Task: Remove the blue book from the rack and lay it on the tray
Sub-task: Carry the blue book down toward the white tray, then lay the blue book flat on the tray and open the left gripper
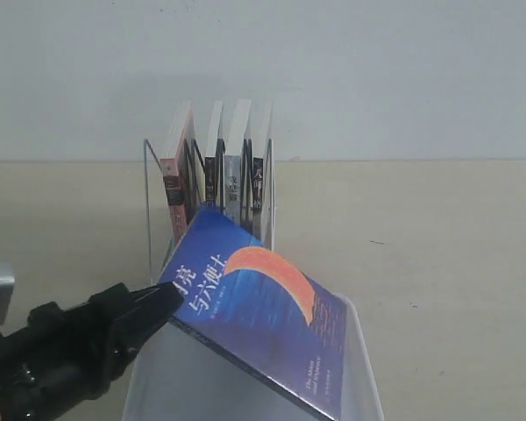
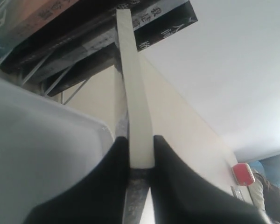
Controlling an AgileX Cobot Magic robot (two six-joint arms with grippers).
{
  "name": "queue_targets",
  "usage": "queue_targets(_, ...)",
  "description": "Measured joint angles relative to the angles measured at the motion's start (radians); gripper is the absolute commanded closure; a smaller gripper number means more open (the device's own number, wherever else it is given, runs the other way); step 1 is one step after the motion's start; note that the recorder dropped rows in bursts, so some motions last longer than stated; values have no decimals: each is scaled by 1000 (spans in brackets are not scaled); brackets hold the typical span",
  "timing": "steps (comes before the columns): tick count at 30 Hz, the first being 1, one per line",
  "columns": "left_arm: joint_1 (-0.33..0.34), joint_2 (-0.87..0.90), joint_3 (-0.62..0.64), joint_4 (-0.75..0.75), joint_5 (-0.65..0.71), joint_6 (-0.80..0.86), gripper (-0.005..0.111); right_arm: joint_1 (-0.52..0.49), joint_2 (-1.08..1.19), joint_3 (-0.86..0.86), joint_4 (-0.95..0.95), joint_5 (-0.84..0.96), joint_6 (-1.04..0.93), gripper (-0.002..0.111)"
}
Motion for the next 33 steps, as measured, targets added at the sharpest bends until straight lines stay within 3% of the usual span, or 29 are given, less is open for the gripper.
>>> queue_targets(7, -47, 93, -80, -26, -13, 24, 103, 0, 0, 0, 0, 0, 0, 107)
queue_targets(16, -47, 112, -86, -107, -9, 83, 103, 0, 0, 0, 0, 0, 0, 107)
queue_targets(33, -47, 112, -100, -59, 42, 81, 103, 0, 0, 0, 0, 0, 0, 107)
